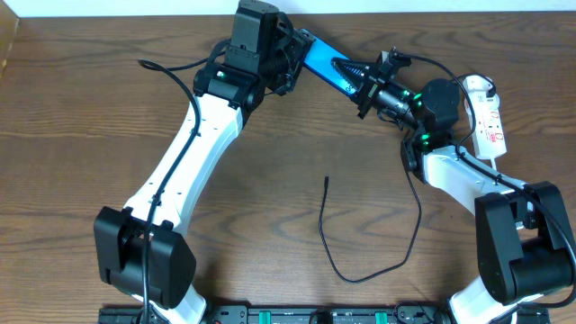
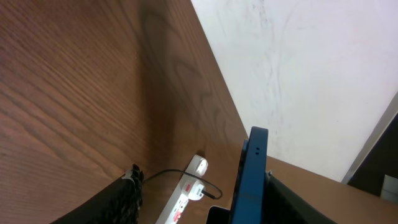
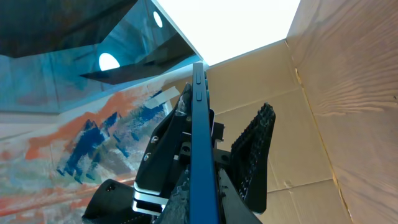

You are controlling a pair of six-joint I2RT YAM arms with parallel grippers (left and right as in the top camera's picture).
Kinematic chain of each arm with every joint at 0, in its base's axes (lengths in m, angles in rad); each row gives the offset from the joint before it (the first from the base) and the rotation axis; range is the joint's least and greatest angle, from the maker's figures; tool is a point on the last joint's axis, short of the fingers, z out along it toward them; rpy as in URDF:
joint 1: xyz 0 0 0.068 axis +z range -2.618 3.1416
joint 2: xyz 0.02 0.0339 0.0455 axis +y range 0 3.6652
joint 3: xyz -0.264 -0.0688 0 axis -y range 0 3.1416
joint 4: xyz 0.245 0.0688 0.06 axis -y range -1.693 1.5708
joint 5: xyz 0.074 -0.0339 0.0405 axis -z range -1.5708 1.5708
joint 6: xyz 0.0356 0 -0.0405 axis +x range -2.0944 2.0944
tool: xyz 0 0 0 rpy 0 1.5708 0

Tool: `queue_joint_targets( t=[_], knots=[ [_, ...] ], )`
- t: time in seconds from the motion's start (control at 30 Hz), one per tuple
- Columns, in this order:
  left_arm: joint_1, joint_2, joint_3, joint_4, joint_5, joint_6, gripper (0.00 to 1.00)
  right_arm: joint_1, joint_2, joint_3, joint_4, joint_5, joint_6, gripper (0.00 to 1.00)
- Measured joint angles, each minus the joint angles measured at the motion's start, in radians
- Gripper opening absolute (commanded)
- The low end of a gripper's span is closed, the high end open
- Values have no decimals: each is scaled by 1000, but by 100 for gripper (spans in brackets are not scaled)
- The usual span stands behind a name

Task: Plug charger to phone and switch on socket
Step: 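Raise the phone with both grippers, tilting it toward the power strip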

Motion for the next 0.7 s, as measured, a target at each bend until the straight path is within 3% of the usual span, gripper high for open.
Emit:
queue_joint_targets(
  t=[0.07, 0.2, 0.7],
  knots=[
    [0, 0, 0, 0, 0, 0, 57, 0, 0, 0, 0, 0, 0, 1],
    [0, 0, 0, 3, 0, 1, 39, 3, 0, 0, -1, 0, 0, 1],
    [0, 0, 0, 24, 1, 11, 12, 21, 1, 0, -10, 4, 61, 1]
  ],
)
